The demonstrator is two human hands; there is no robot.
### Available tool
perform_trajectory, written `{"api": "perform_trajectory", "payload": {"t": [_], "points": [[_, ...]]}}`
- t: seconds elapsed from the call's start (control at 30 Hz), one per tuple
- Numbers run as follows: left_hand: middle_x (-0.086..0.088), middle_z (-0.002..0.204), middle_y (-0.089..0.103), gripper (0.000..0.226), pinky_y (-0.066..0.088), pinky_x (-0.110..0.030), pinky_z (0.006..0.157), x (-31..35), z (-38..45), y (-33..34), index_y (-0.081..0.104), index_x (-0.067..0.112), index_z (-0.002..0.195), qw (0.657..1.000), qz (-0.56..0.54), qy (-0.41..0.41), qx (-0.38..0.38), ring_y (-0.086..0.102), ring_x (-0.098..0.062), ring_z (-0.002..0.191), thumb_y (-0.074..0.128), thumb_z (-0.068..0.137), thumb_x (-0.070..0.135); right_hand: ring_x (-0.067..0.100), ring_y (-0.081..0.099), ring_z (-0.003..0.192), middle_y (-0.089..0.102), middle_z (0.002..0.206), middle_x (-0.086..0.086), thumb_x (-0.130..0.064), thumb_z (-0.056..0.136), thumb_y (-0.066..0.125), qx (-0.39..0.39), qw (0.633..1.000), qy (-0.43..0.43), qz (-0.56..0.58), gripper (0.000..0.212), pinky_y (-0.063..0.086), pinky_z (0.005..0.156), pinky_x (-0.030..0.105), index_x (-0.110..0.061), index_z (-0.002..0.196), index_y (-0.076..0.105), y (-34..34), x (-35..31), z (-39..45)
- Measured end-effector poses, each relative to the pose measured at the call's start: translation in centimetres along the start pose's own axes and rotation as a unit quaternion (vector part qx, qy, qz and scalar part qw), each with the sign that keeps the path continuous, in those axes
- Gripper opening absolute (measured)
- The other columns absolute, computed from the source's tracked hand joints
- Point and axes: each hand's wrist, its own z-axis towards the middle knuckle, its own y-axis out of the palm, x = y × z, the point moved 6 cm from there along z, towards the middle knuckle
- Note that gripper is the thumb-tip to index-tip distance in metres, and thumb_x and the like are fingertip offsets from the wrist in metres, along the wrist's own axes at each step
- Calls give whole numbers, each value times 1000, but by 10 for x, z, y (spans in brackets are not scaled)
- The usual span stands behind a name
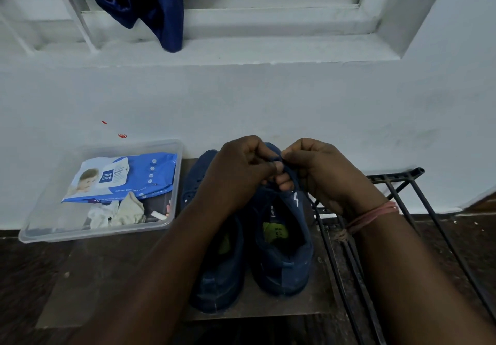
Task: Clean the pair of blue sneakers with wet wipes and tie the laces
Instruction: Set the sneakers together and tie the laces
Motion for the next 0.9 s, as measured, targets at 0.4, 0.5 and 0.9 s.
{"api": "perform_trajectory", "payload": {"t": [0.4, 0.5, 0.9], "points": [[17, 73, 70, 3, 50, -15, 67, 10, -1, -4, 72, 31, 88, 977, 186, 86, 62, 65, 6, 73, 74, 89, 33, 26, 53, 50, 65, 63, 20, -2, 94, 63, 37, 985, -31, -168, 10, 43, 46, 28, 0, 103, 66, -5, -2, 3], [14, 71, 73, 4, 55, -31, 69, 4, 2, -7, 68, 29, 90, 987, 142, 37, 57, 67, 2, 66, 67, 94, 28, 29, 56, 65, 64, 75, 24, 4, 90, 55, 2, 996, -15, -93, 20, 44, 56, 34, -2, 109, 59, -3, 0, 4], [-2, 75, 77, 12, 62, -45, 79, -6, 5, -12, 71, 14, 95, 997, -20, -67, 33, 75, -27, 79, 69, 96, 26, 28, 63, 87, 68, 100, 24, 12, 81, 55, -146, 979, -74, -119, 37, 52, 76, 36, -6, 113, 62, 8, -5, -3]]}}
